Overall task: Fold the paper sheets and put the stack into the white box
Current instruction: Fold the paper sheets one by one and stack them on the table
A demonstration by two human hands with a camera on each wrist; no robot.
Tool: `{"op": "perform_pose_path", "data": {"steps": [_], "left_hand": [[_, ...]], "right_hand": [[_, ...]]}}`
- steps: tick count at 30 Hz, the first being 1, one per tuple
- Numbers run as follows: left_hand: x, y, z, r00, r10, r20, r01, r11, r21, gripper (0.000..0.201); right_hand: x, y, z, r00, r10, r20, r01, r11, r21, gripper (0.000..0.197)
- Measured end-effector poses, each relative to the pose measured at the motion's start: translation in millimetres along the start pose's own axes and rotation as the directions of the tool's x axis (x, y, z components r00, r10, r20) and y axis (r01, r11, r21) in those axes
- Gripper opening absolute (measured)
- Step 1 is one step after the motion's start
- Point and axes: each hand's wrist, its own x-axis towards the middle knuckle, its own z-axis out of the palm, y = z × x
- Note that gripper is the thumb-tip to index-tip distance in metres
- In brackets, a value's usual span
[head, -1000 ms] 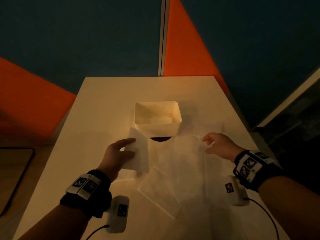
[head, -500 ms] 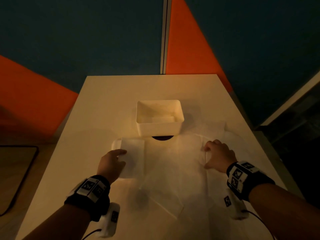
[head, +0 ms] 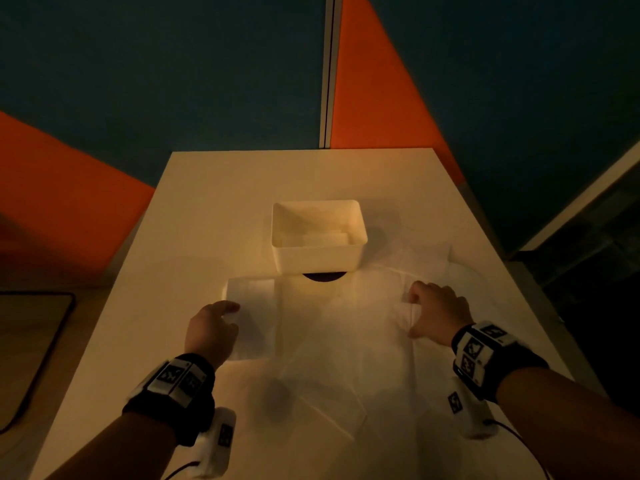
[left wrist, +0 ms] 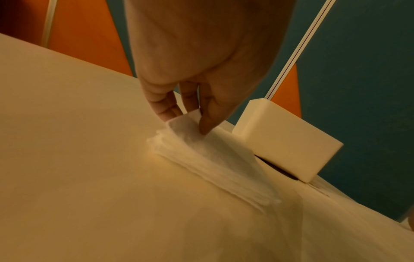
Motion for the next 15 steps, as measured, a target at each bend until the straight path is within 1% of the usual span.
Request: {"op": "perform_pose_path", "data": {"steps": [3,5,8,10,11,13,15], "left_hand": [[2.1,-3.6,1.0,1.000,0.003,-0.003,-0.003,1.000,0.002,0.038],[4.0,-7.5,3.4,0.999,0.034,-0.009,-0.034,0.998,0.055,0.034],[8.0,-11.7,5.6,0.999,0.035,0.004,-0.035,0.995,0.092,0.032],[9.2,-12.7,5.7,1.000,0.017,0.017,-0.019,0.992,0.128,0.033],[8.9,-12.1,5.3,1.000,0.018,0.015,-0.021,0.984,0.175,0.033],[6.6,-8.6,3.9,0.998,0.058,-0.023,-0.050,0.963,0.263,0.036],[3.8,0.0,2.9,0.987,0.142,-0.073,-0.118,0.957,0.265,0.035]], "right_hand": [[-2.5,-0.9,-2.3,1.000,-0.014,0.000,0.014,1.000,-0.016,0.051],[-4.5,-1.8,-4.4,1.000,-0.027,0.004,0.027,0.999,-0.023,0.047],[-6.2,-3.6,-8.5,0.999,-0.035,0.005,0.035,0.998,-0.061,0.036],[-7.5,-4.7,-14.1,0.999,-0.049,0.019,0.050,0.997,-0.055,0.022],[-9.3,-5.6,-18.2,0.998,-0.053,0.042,0.054,0.998,-0.026,0.016],[-11.1,-7.1,-27.0,0.993,-0.084,0.084,0.078,0.994,0.075,0.018],[-12.7,-10.6,-37.3,0.988,-0.140,0.064,0.119,0.958,0.260,0.019]]}}
